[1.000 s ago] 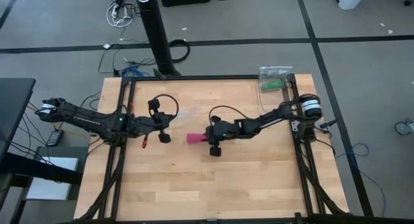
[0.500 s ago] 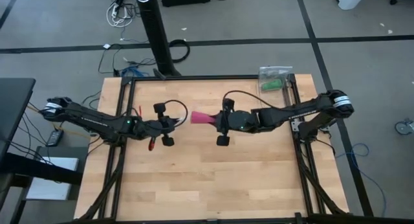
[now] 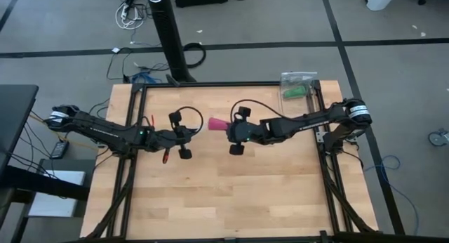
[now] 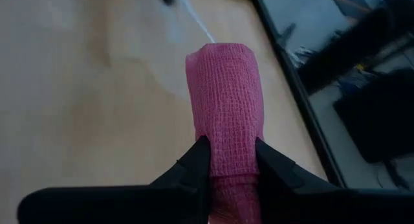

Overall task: Roll bandage
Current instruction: Put the pink bandage into the transparent zip bag

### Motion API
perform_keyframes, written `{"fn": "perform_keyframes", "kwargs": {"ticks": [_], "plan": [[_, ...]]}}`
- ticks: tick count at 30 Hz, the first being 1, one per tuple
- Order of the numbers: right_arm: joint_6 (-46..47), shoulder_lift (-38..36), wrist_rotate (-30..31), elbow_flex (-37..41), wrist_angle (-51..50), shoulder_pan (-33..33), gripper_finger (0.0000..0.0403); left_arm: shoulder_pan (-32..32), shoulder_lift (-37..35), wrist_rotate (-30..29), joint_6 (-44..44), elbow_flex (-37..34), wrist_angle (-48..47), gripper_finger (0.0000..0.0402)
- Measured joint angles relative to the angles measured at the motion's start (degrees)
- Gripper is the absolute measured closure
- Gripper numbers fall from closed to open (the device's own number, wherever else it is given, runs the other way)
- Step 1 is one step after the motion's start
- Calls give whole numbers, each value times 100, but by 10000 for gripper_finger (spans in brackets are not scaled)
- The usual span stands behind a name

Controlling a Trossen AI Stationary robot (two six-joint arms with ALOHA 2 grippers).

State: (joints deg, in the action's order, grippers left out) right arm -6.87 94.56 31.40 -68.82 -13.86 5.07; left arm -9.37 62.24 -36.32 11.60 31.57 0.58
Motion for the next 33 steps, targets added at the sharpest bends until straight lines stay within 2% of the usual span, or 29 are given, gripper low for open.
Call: {"fn": "perform_keyframes", "kwargs": {"ticks": [4,11,16,26,33], "plan": [[180,0,230,0,-10,-74,322,0,0,28,-4,0,47,400],[231,0,-64,0,40,-110,322,0,-4,42,-138,0,360,400],[234,0,68,0,196,-104,322,0,-4,126,-151,0,433,400],[-352,0,-854,0,193,-3,322,0,-4,97,-179,0,433,400],[-491,0,-1023,0,316,25,322,0,-4,174,-242,0,564,400]]}}
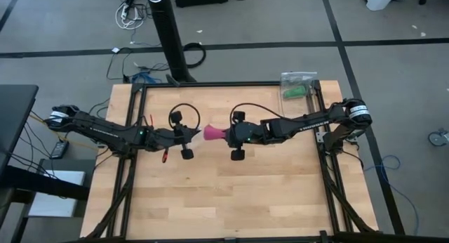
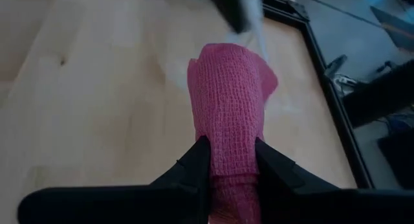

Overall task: Roll bandage
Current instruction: Put the pink bandage into the transparent zip bag

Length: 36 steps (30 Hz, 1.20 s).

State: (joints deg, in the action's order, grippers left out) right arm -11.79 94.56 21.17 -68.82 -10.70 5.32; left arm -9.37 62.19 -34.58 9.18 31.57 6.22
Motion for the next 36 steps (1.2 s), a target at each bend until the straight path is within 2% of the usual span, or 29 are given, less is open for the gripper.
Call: {"fn": "perform_keyframes", "kwargs": {"ticks": [6,10,15,24,28,32,36], "plan": [[274,0,470,0,-43,-220,322,-7,0,274,39,0,-33,400],[515,0,486,0,-75,-327,322,-9,0,384,39,0,-57,400],[616,0,1017,0,-75,-345,322,-9,0,380,-25,0,-171,400],[728,0,1099,0,-7,-314,322,-9,0,268,-47,0,-191,400],[729,-19,1356,0,27,-314,322,-9,0,239,-49,0,-191,400],[726,-46,1356,0,95,-307,322,-9,0,227,-53,0,-191,400],[734,-46,821,0,85,-278,322,-2,0,200,-85,0,-191,400]]}}
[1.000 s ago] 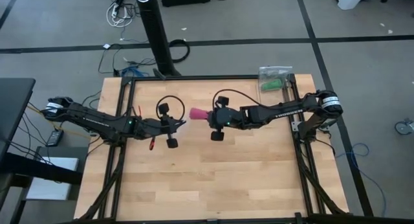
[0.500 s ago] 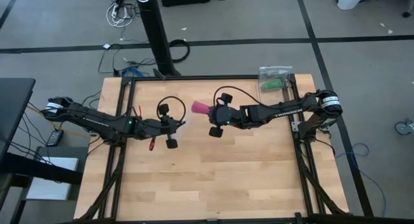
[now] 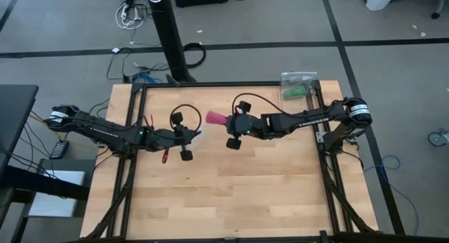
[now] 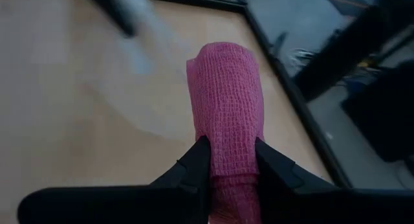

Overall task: Roll bandage
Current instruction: Put the pink bandage into the transparent zip bag

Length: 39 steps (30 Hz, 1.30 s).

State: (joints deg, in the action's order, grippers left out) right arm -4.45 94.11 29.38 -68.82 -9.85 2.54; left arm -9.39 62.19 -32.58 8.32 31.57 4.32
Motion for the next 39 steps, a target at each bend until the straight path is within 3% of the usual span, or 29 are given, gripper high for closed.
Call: {"fn": "perform_keyframes", "kwargs": {"ticks": [18,39], "plan": [[42,2,-204,0,-453,426,322,2,0,-535,-386,0,0,400],[-333,7,-351,2,-758,587,322,2,0,-240,-853,0,90,400]]}}
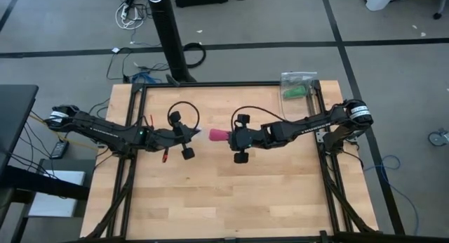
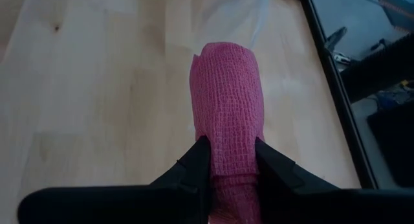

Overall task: Roll bandage
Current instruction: Put the pink bandage into the transparent zip bag

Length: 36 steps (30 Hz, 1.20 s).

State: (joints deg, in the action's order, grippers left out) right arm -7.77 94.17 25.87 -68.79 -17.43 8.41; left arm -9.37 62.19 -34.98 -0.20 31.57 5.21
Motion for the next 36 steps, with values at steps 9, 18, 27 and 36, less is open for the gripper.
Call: {"fn": "perform_keyframes", "kwargs": {"ticks": [9,18,27,36], "plan": [[-598,2,-192,2,104,-21,322,2,0,577,-129,0,295,400],[-888,2,-301,2,489,-258,322,2,-2,1001,-151,0,417,400],[-549,-15,161,4,48,-251,322,4,-2,878,-156,2,91,400],[436,-42,1046,4,-160,-18,322,2,1,434,-376,2,-30,400]]}}
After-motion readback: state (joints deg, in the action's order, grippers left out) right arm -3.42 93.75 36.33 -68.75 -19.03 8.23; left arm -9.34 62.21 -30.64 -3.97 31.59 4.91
